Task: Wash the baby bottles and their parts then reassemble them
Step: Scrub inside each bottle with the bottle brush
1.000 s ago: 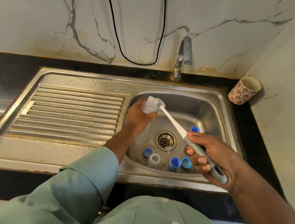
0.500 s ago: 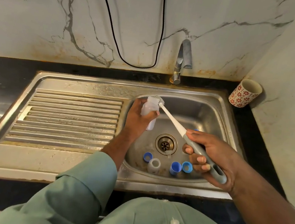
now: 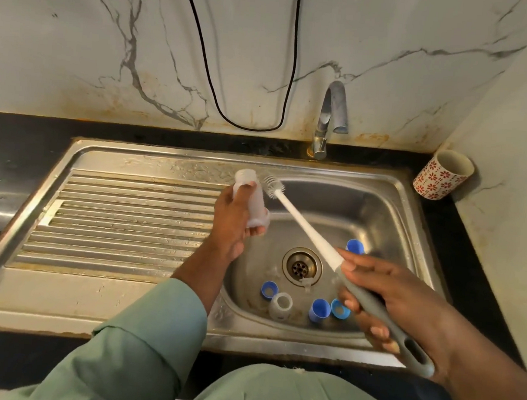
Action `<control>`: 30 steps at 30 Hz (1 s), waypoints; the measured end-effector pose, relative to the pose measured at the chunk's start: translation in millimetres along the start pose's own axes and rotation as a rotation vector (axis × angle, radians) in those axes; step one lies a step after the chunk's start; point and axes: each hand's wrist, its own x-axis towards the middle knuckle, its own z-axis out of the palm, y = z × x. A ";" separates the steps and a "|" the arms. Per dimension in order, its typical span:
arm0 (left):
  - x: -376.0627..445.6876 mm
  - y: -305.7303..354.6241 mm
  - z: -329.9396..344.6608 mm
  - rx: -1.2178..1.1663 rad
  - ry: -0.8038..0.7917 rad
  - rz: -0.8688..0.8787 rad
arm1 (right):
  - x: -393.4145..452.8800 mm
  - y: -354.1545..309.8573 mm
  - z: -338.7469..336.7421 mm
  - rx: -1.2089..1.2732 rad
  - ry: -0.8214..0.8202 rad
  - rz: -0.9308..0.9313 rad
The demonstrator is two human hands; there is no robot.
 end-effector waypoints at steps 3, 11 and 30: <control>-1.5 -0.2 -0.4 -0.155 -0.075 -0.105 | 10.7 8.9 10.2 -0.259 0.092 -0.098; 13.6 23.8 11.0 -0.200 0.229 -0.043 | 21.6 31.0 17.6 -0.764 0.095 -0.307; 14.1 39.5 12.2 -0.108 0.286 -0.010 | 47.5 21.3 32.5 -0.831 0.138 -0.359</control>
